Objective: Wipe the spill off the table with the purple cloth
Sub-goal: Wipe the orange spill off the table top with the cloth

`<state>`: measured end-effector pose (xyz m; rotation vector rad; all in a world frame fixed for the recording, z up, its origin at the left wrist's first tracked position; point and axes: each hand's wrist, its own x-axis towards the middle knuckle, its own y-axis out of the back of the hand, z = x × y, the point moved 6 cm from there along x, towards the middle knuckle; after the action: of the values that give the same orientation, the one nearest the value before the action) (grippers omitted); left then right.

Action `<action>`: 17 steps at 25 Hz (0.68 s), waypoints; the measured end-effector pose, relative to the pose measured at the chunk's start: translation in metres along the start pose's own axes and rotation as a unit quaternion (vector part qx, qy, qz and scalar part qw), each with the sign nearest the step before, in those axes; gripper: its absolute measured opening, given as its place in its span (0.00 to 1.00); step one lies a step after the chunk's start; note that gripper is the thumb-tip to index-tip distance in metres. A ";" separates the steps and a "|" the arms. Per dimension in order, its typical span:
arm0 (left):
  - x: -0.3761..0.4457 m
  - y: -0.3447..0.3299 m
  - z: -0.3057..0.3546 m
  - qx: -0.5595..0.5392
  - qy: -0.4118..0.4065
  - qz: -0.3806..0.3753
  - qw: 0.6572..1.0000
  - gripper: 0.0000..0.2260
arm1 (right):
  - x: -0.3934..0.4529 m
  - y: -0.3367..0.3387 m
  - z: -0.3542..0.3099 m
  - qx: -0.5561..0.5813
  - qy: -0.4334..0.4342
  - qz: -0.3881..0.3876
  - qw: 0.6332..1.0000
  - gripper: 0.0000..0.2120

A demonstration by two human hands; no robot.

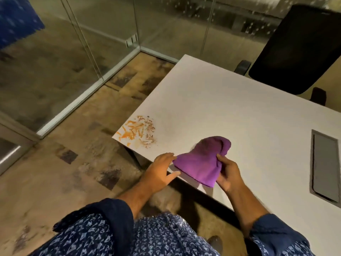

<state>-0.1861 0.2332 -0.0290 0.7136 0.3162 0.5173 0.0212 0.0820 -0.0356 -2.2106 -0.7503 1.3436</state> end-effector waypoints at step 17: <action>0.129 0.231 -0.136 0.080 0.068 0.031 0.994 0.28 | 0.122 -0.157 0.021 -0.082 0.049 -0.044 0.994 0.17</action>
<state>-0.2180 0.5252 0.0199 0.8482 0.4680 0.6059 0.0144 0.2821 -0.0278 -2.3201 -0.9402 1.1586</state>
